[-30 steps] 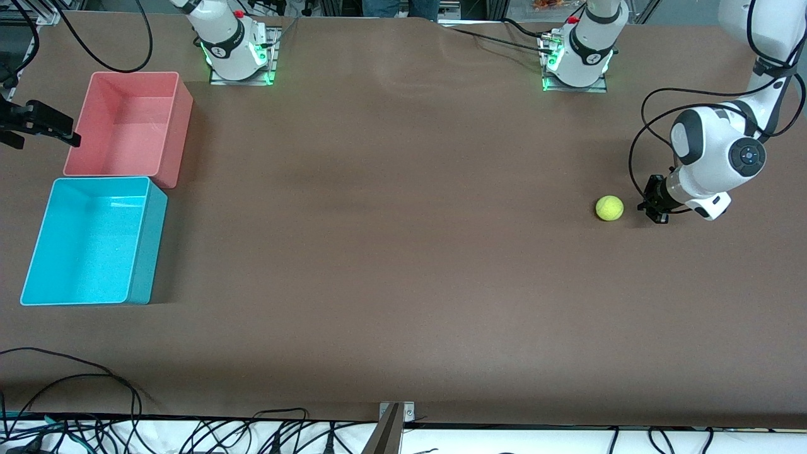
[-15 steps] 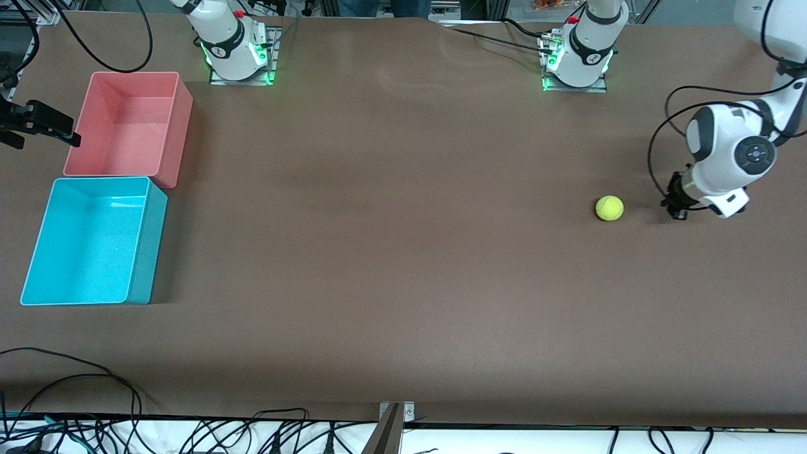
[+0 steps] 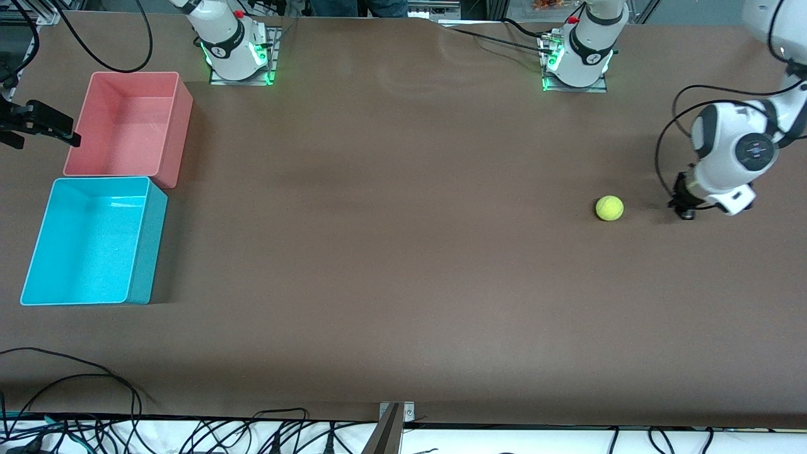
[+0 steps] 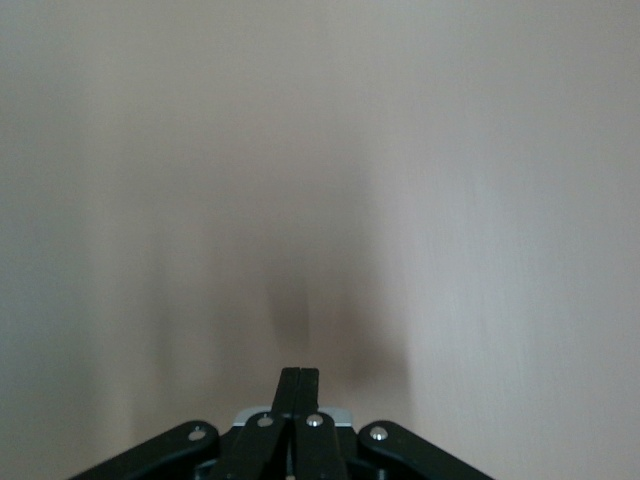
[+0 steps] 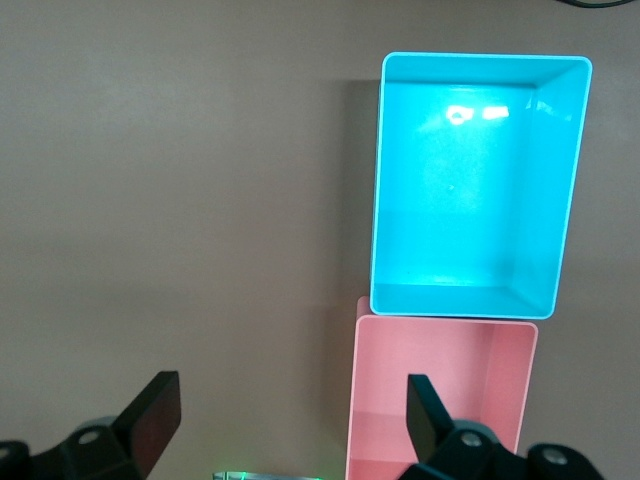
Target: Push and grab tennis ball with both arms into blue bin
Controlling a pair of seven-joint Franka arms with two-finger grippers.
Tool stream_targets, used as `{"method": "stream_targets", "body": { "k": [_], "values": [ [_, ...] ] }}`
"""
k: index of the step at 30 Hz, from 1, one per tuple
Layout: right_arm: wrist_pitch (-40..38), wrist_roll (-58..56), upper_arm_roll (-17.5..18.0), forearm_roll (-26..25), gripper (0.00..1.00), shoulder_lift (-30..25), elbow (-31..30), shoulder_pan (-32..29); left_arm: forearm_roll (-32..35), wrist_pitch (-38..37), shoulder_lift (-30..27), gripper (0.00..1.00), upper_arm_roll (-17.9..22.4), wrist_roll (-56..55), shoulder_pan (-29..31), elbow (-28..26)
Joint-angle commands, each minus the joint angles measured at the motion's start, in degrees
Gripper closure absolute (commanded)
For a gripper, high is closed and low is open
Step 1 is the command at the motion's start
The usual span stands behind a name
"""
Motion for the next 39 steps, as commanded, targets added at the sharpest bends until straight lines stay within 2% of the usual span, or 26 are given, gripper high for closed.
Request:
{"method": "stream_targets", "body": {
  "k": [1,5,7,12,20,27,31,34,39],
  "values": [
    [-0.69,-0.09,0.1,0.06,0.0,-0.35,0.35,-0.17,1.68,-0.17,0.13,1.0,-10.28,-15.23,-0.55,-2.22],
    [-0.69,-0.09,0.1,0.06,0.0,-0.35,0.26,-0.17,1.51,-0.7,0.13,1.0,-17.41,-23.51,-0.46,-1.96],
    [-0.69,-0.09,0.1,0.06,0.0,-0.26,0.35,-0.17,1.16,-2.01,-0.05,1.0,-19.0,-23.96,-0.2,-1.79],
    [-0.69,-0.09,0.1,0.06,0.0,-0.35,0.26,-0.17,1.68,-3.95,-0.31,1.0,-18.74,-19.06,1.11,-1.34],
    [-0.69,-0.09,0.1,0.06,0.0,-0.35,0.35,-0.17,0.9,-7.63,-2.77,1.0,-19.18,2.2,11.22,0.93],
    [-0.69,-0.09,0.19,0.06,0.0,-0.35,0.35,-0.17,0.45,-18.44,-2.68,1.0,-19.18,18.82,13.42,10.15],
    [-0.69,0.44,0.19,0.06,0.0,-0.26,0.35,-0.17,-5.16,-26.43,-2.77,1.0,-19.27,30.15,13.51,17.71],
    [-0.87,2.89,0.45,-0.03,0.0,-0.09,0.18,0.09,-10.43,-34.77,-2.68,1.0,-19.18,41.65,13.42,25.79],
    [-3.07,8.87,3.26,-0.2,0.0,0.26,-0.87,0.45,-14.14,-44.72,-2.51,1.0,-19.09,54.68,13.42,36.08]
  ]
}}
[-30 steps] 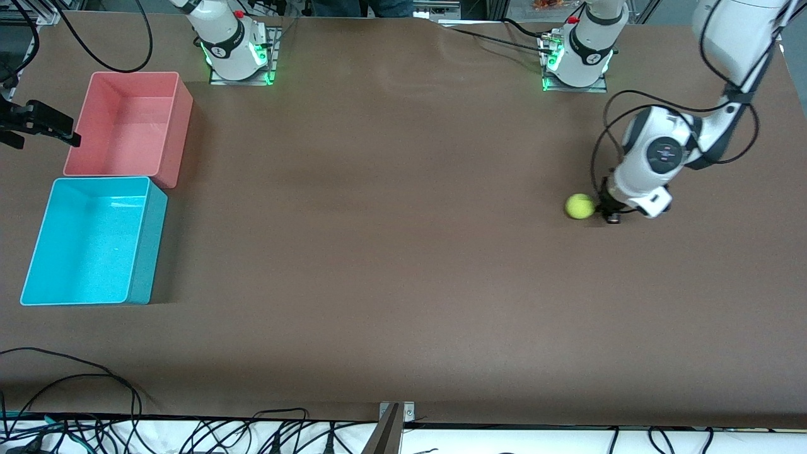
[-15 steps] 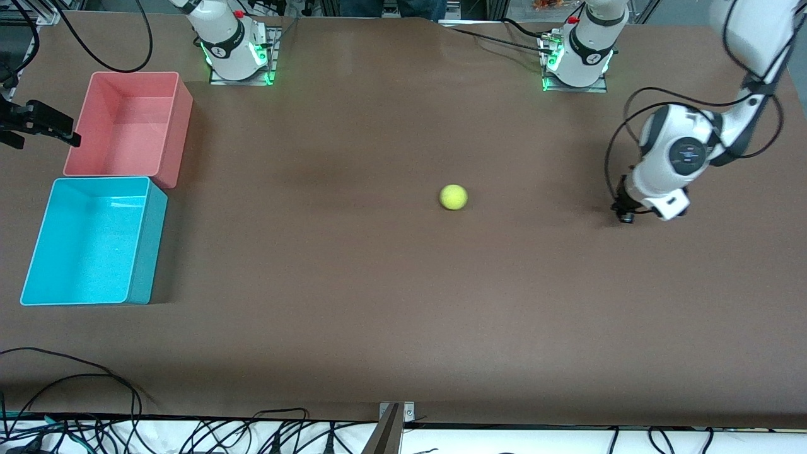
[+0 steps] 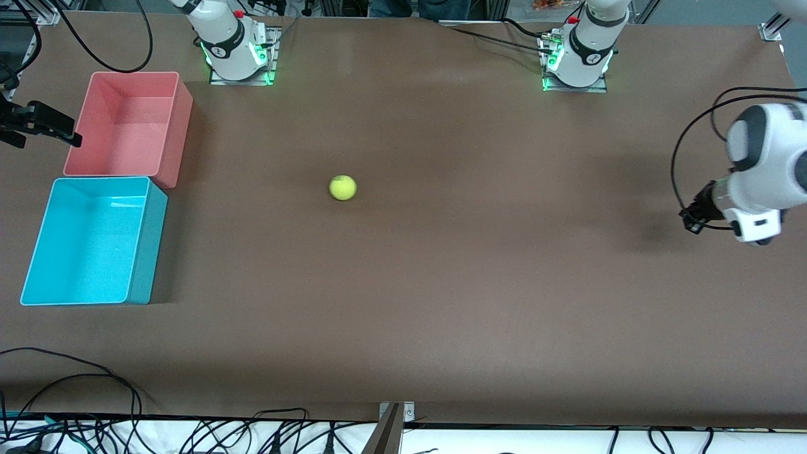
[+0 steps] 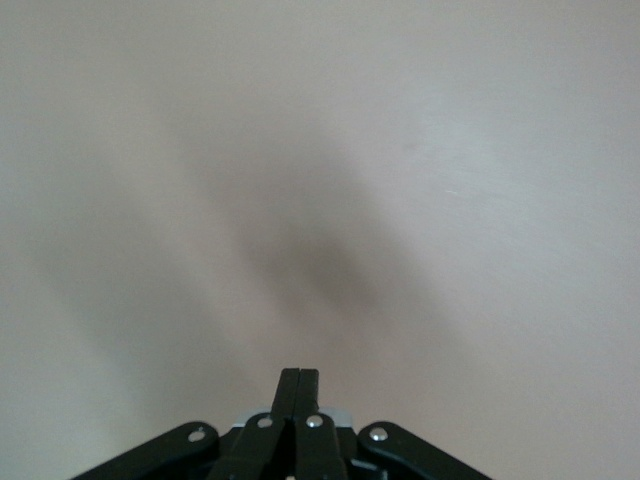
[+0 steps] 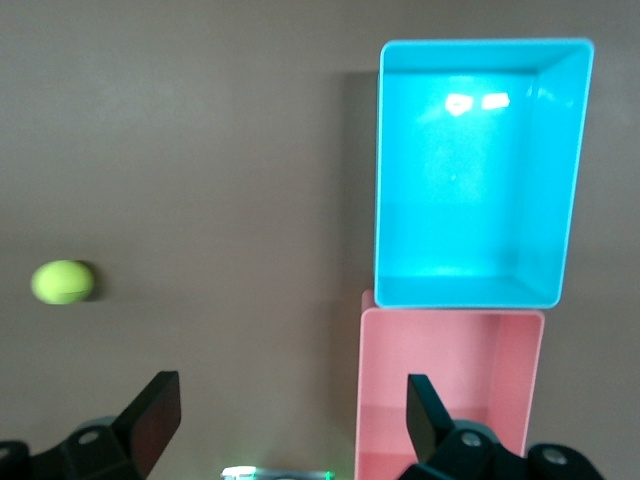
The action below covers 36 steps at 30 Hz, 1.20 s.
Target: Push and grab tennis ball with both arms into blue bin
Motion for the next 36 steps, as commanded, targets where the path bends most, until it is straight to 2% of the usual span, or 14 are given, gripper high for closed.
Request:
{"method": "stream_targets", "body": {
  "k": [1,12,14,17,22,28,29,30,31,32,33,36],
  "values": [
    [-1.52,6.4,2.65,-0.21,0.0,0.46,-1.46,0.46,-3.64,-10.59,0.2,1.0,-0.09,13.96,-0.24,11.14],
    [1.38,8.25,7.31,0.31,0.0,4.59,-6.82,1.08,-3.73,-21.14,0.11,1.0,-2.9,32.68,-0.86,22.83],
    [2.43,8.25,7.31,0.57,0.0,5.47,-9.1,1.87,-3.73,-22.99,0.11,0.92,-4.04,35.41,-0.86,24.85],
    [4.54,8.25,7.31,0.66,0.0,5.47,-12.18,2.57,-3.73,-25.18,0.11,0.89,-5.62,38.14,-0.86,26.87],
    [5.87,8.25,7.31,0.66,0.0,5.47,-15.7,3.19,-3.73,-28.97,0.11,0.76,-8.7,39.37,-0.86,30.04],
    [6.22,8.08,7.23,0.58,0.0,5.47,-19.39,3.19,-3.64,-32.04,0.11,0.61,-11.43,40.69,-0.86,31.36],
    [6.31,8.16,7.23,0.58,0.0,5.47,-20.09,3.19,-3.64,-32.31,0.11,0.58,-11.6,40.78,-0.86,31.36],
    [6.31,8.08,7.23,0.58,0.0,5.47,-20.88,3.19,-3.64,-32.4,0.11,0.51,-11.69,41.13,-0.86,31.36],
    [6.31,7.9,7.23,0.58,0.0,5.47,-21.59,3.19,-3.64,-32.4,0.11,0.35,-11.78,41.31,-0.86,31.36],
    [6.57,7.73,7.23,0.58,0.0,5.56,-22.38,3.19,-3.64,-32.4,0.11,0.03,-11.69,41.31,-0.86,31.36],
    [6.92,7.73,7.23,0.58,0.0,5.56,-23.17,3.19,-3.64,-32.4,0.11,0.0,-11.69,41.48,-0.86,31.36],
    [8.23,7.55,7.23,0.4,0.0,5.56,-25.81,3.19,-3.73,-32.31,0.11,0.0,-11.6,41.13,-0.86,31.36]
  ]
}}
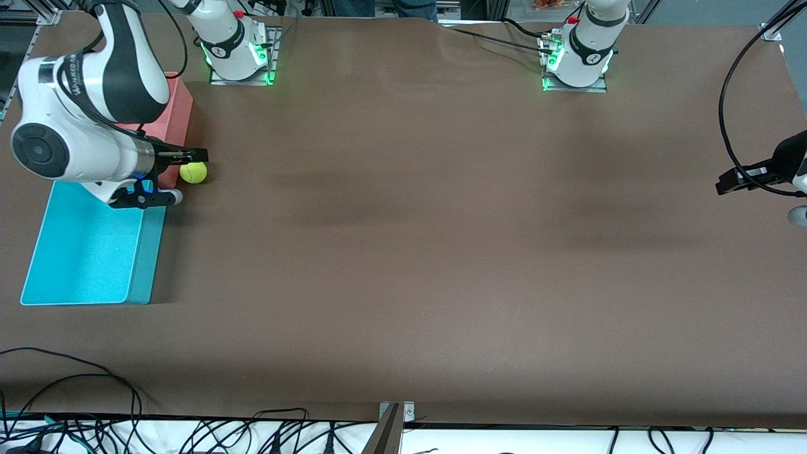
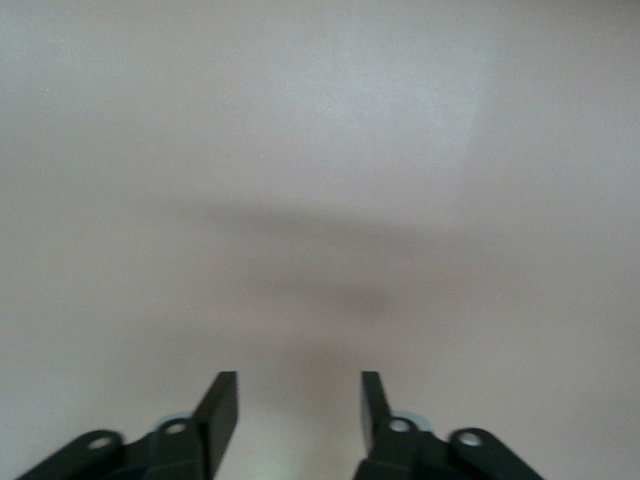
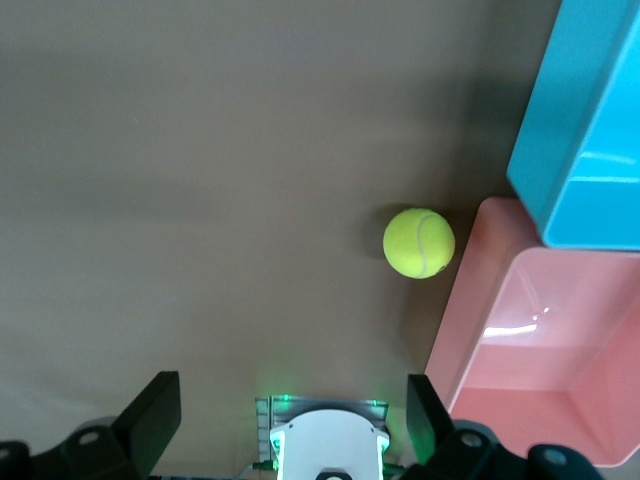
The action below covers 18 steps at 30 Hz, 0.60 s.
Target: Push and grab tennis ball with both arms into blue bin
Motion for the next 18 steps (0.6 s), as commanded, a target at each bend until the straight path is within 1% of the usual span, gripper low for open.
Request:
{"method": "stream_targets", "body": {
  "k": [1,4,7,11,15,18],
  "values": [
    [3.04,-0.01,-0.07,0.22,0.0,-1.69,-6.34,-0.14,-1.31,-1.36,0.89,0.0,-0.02,1.7,0.07,1.82],
    [6.1,-0.18,-0.07,-0.22,0.0,-1.87,-10.03,-0.14,-1.31,-1.36,0.89,0.0,0.07,1.61,0.07,2.17],
    [8.22,-0.27,-0.16,-1.1,0.0,-1.87,-12.59,-0.14,-1.31,-1.28,0.97,0.0,0.07,1.7,0.07,3.66],
    [10.15,-0.18,-0.16,-4.96,0.0,-1.78,-14.78,-0.14,-1.31,-1.19,1.24,0.0,0.07,1.96,0.07,5.07],
    [13.58,-0.27,-0.25,-8.39,0.0,-1.52,-17.68,-0.22,-1.49,-0.93,1.24,0.0,-0.02,2.05,0.16,5.33],
    [16.3,-0.19,-0.33,-10.85,0.0,-0.21,-19.09,-0.22,-2.02,-0.84,1.24,0.0,0.07,2.22,0.25,6.12]
  ]
}}
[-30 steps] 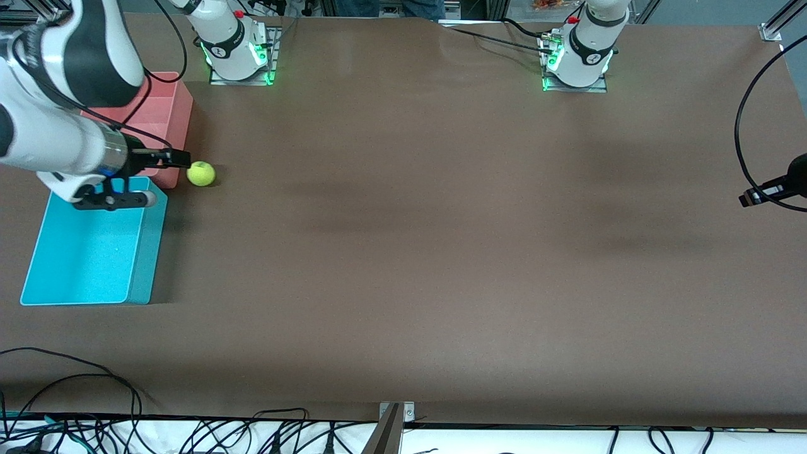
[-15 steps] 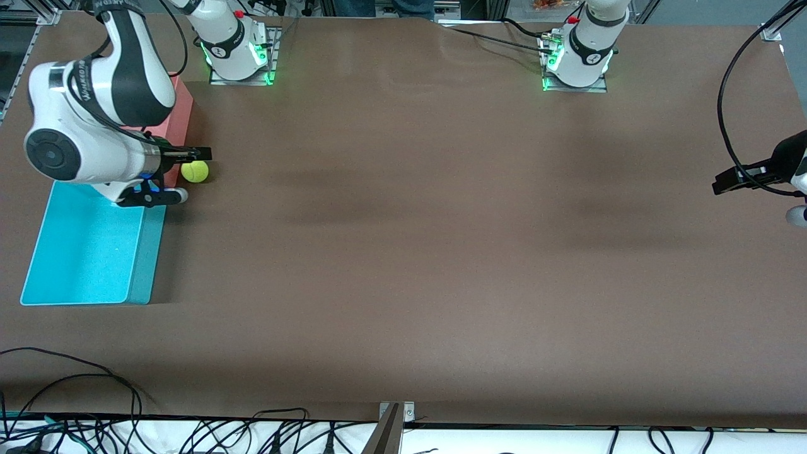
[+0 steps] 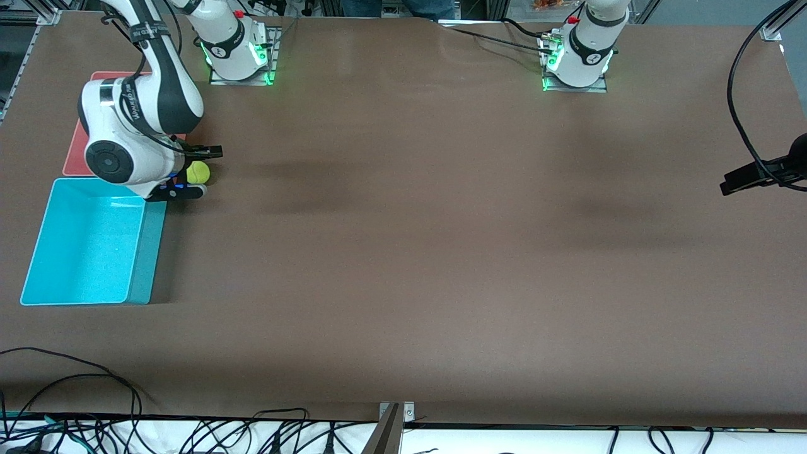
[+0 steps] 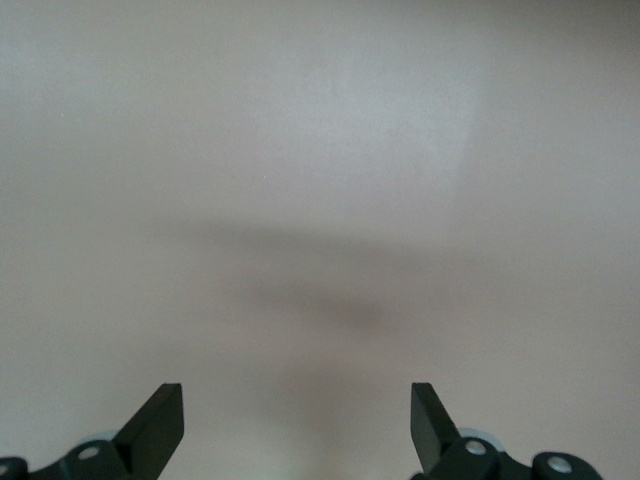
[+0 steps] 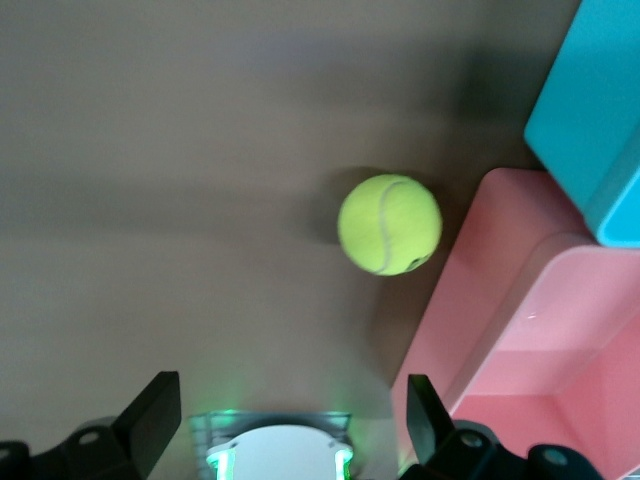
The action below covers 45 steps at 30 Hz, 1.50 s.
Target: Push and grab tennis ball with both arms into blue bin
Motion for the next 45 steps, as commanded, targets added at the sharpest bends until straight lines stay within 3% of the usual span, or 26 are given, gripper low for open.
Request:
{"method": "stream_targets", "body": {
  "k": [1,6,11,20,24,25,31,35,37,40,45],
  "values": [
    [5.27,-0.17,-0.08,-4.08,0.0,0.57,-3.93,-0.27,-1.92,-0.74,1.08,0.0,-0.07,1.76,0.29,2.99],
    [7.38,-0.26,-0.43,-5.13,0.0,3.47,-4.02,-0.36,-3.58,1.19,0.99,0.0,0.01,1.85,0.82,2.99],
    [9.84,-0.17,-2.53,-9.61,0.0,6.28,-4.11,-0.45,-4.03,1.19,0.55,0.0,0.02,1.85,0.82,2.99],
    [14.68,-0.26,-3.86,-9.62,0.0,9.63,-4.72,-0.89,-4.2,2.07,0.29,0.0,0.19,1.85,0.82,2.99],
    [17.75,-0.35,-4.3,-9.71,0.0,9.98,-6.3,-1.06,-4.2,3.04,-0.59,0.0,2.11,1.84,-1.1,2.55],
    [18.46,-0.35,-4.99,-9.71,0.07,10.68,-6.39,-1.15,-4.99,2.95,-2.94,0.0,12.22,1.58,-10.51,1.68],
    [18.11,-0.44,-5.0,-9.71,0.27,10.6,-6.3,-1.15,-10.34,2.86,-5.24,0.0,25.48,1.58,-21.13,-0.17],
    [17.06,-0.79,-4.91,-9.53,0.52,10.68,-5.69,-0.8,-14.83,2.86,-7.79,0.0,41.37,1.58,-34.65,-3.24],
    [16.01,-0.26,-4.83,-9.44,0.59,10.68,-5.08,-0.71,-15.19,2.86,-8.76,0.0,47.8,1.58,-40.81,-4.56],
    [13.9,0.09,-4.65,-9.44,0.59,10.6,-3.67,-0.71,-15.19,2.86,-9.38,0.0,50.9,1.5,-44.7,-5.8],
    [8.63,-0.96,-4.39,-9.18,0.59,10.42,1.33,-0.71,-15.1,2.95,-10.17,0.0,50.64,1.41,-44.97,-6.94]
  ]
}}
